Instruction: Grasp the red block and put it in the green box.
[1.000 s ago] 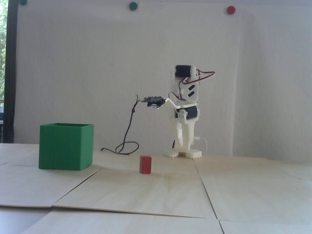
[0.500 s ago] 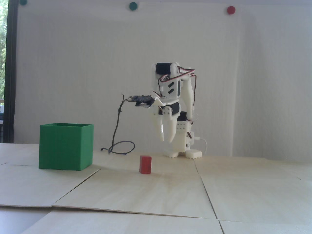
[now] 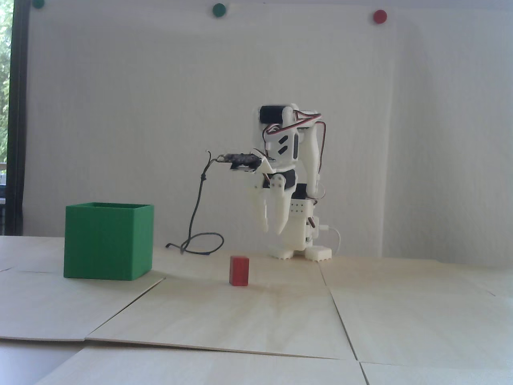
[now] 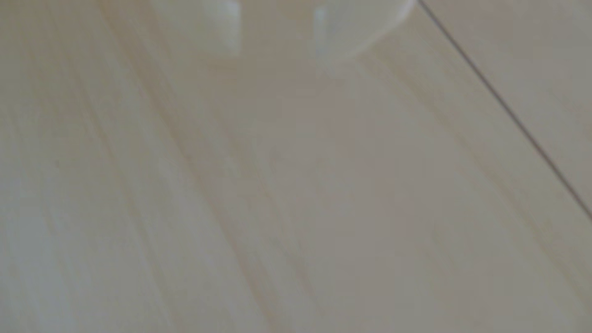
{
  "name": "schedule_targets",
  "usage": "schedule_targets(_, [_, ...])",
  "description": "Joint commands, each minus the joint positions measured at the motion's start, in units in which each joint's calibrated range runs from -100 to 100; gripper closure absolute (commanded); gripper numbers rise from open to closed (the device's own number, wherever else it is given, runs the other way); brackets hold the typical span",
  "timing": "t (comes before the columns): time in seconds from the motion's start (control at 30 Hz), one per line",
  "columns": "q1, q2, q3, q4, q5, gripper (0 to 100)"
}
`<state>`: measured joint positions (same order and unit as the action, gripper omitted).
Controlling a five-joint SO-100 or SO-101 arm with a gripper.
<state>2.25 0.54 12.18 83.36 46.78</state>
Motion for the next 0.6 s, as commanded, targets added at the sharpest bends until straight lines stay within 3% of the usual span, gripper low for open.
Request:
schedule_targets(0.0, [-2.46, 2.34, -5.25, -0.81, -2.63, 92])
schedule_targets(0.3, [-2.54, 19.71, -38.00, 14.28, -4.87, 92])
schedule_targets(0.57, [-2.21, 20.90, -42.70, 15.96, -6.33, 92])
